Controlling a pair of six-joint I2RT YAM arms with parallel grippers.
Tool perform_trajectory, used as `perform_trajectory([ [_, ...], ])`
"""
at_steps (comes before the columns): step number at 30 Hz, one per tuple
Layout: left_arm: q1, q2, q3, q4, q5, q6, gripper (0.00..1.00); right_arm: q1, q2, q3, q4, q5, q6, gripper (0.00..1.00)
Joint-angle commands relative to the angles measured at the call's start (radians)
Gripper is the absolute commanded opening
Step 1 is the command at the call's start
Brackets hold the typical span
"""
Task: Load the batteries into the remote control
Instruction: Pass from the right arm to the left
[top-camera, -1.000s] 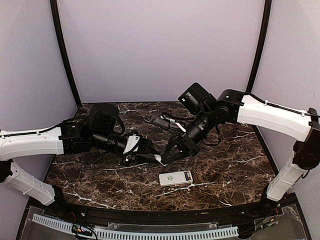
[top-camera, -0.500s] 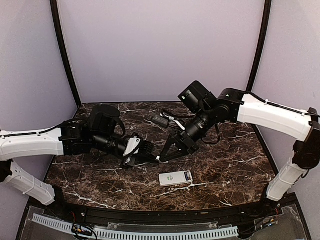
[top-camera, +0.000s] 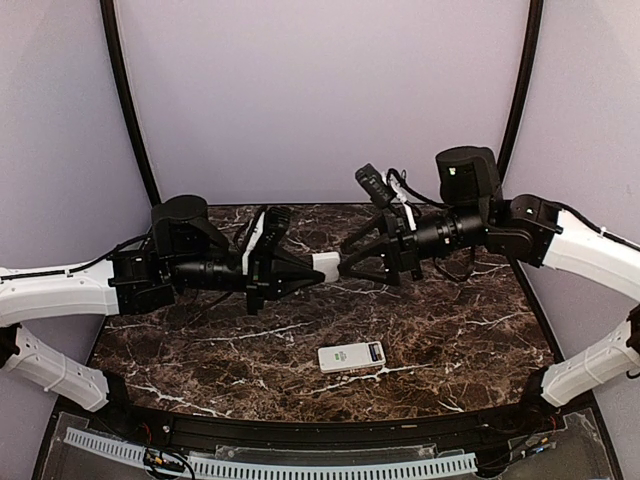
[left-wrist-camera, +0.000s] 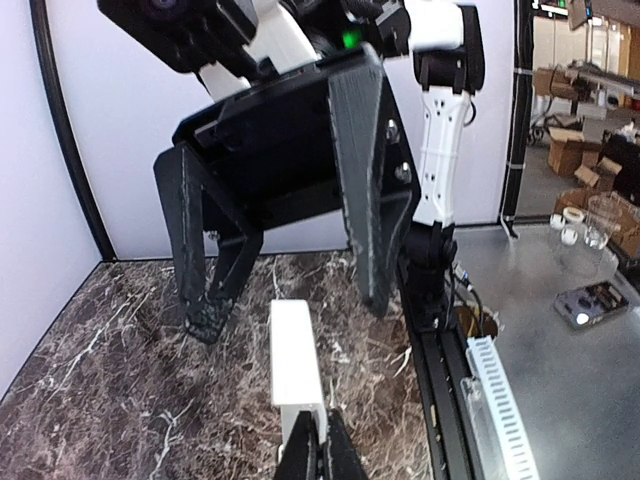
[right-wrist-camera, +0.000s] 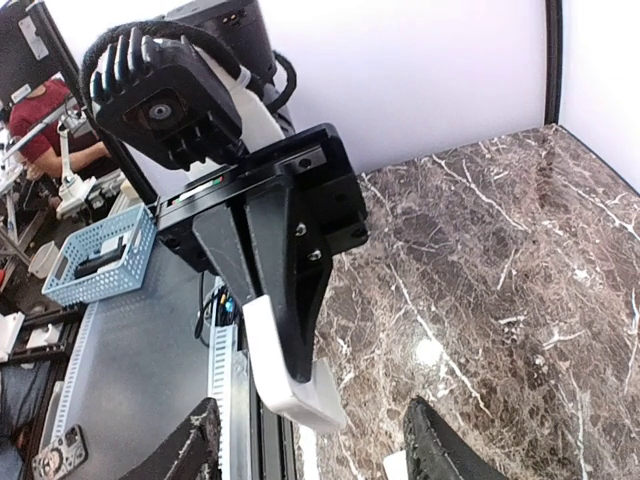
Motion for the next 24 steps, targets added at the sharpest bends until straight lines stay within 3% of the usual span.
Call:
perform_trajectory([
  [1,0.01,-0.012,0.015,0.137,0.042,-0.236,0.0,-0.001,-0.001,-0.062,0.23,0.069,0.118,0.59],
  [5,0.021,-0.022,0.011,0.195,0.087,-0.308,0.0,-0.002,-0.03,-0.099,0.307,0.034,0.15,0.55],
  [11,0.039,-0.014,0.015,0.226,0.107,-0.364,0.0,0.0,-0.037,-0.126,0.358,-0.042,0.178,0.37],
  [20,0.044,-0.008,0.017,0.228,0.121,-0.372,0.0,0.0,-0.005,-0.112,0.427,-0.089,0.226,0.19],
  [24,0.045,-0.009,0.018,0.226,0.122,-0.37,0.0,0.001,0.012,-0.106,0.429,-0.117,0.234,0.17],
])
